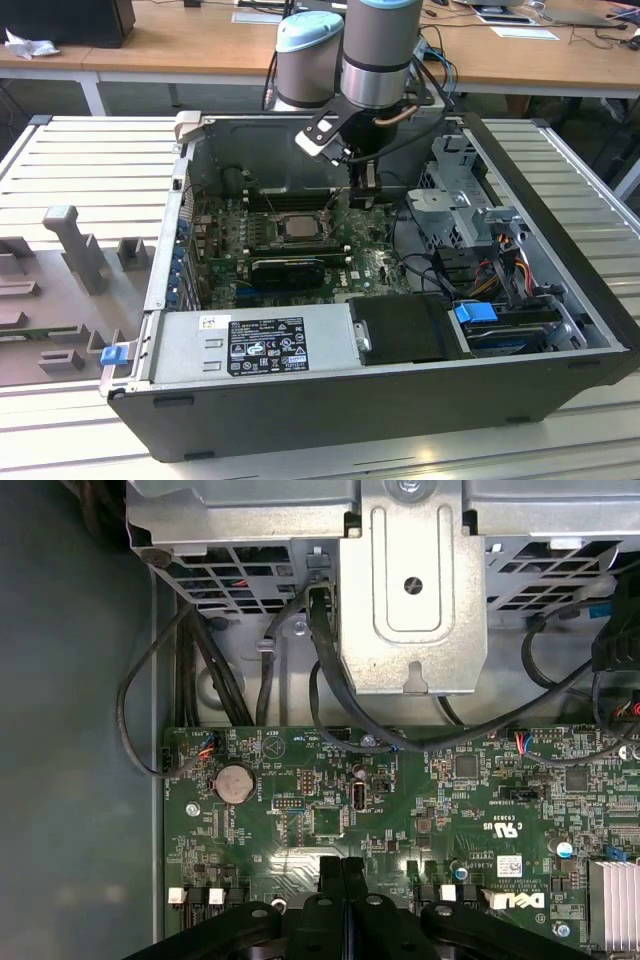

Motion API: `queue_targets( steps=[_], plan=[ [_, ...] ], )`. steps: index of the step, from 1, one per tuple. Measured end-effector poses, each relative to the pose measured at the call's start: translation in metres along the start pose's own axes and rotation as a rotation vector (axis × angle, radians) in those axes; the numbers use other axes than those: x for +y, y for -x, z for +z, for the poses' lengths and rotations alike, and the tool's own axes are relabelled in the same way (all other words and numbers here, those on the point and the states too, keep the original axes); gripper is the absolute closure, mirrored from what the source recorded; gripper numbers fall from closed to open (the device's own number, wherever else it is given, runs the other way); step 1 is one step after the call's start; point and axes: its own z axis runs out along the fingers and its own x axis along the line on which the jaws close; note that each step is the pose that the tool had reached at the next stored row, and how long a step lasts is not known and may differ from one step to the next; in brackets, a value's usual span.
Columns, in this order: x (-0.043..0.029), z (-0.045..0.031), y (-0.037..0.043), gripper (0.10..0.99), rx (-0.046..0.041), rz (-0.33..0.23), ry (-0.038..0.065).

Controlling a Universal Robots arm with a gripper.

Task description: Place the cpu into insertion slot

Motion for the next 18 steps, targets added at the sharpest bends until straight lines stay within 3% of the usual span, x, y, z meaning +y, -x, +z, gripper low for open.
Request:
queue_targets(
  steps=[18],
  plan=[
    [-0.0055,0.0003,0.0001,0.98,0.0,0.0,0.0]
  ],
)
